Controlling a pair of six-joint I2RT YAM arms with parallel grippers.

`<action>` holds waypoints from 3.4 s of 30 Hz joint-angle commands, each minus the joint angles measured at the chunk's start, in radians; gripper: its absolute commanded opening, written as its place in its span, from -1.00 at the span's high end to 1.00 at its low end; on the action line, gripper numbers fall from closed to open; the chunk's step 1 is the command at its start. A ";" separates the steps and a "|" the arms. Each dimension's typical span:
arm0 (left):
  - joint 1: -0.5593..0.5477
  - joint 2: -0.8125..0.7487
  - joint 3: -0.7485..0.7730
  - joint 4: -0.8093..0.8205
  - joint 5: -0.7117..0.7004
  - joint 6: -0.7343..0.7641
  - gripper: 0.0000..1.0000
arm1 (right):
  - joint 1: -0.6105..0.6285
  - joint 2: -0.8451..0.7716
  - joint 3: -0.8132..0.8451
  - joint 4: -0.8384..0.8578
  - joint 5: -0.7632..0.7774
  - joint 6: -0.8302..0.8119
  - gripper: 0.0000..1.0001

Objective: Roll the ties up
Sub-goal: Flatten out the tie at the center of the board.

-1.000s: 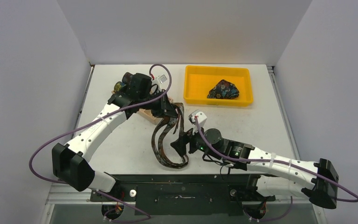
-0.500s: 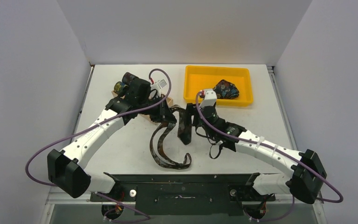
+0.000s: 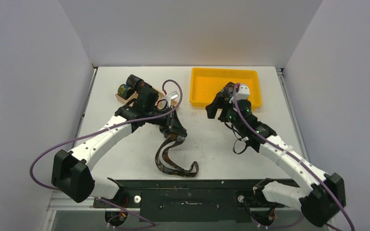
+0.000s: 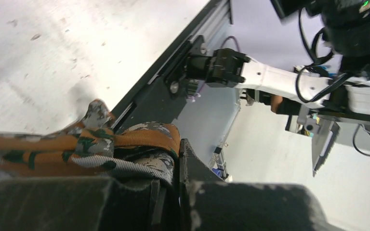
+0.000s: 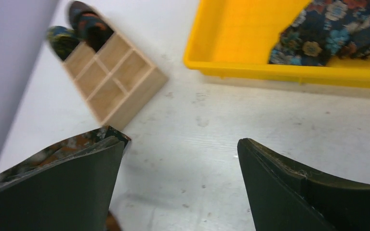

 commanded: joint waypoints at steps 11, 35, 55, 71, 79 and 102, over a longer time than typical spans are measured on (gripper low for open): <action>-0.024 -0.053 -0.088 1.113 0.113 -0.414 1.00 | 0.001 -0.535 -0.369 0.561 -0.496 0.480 -0.80; -0.268 -0.300 -0.324 1.122 0.082 0.554 1.00 | -0.001 -0.353 -0.272 0.763 -0.727 0.789 -0.80; -0.322 -0.312 -0.377 1.067 0.093 0.654 1.00 | 0.135 -0.090 -0.199 0.945 -0.813 0.886 -0.45; -0.262 -0.356 -0.356 1.036 0.063 0.769 1.00 | -0.070 -0.269 -0.269 0.799 -0.893 0.912 -1.00; -0.248 -0.269 -0.293 1.068 0.078 0.773 1.00 | -0.055 -0.239 -0.266 0.856 -0.899 0.966 -1.00; -0.298 -0.172 -0.307 1.239 0.128 0.646 1.00 | -0.001 -0.065 -0.186 1.089 -0.833 1.058 0.00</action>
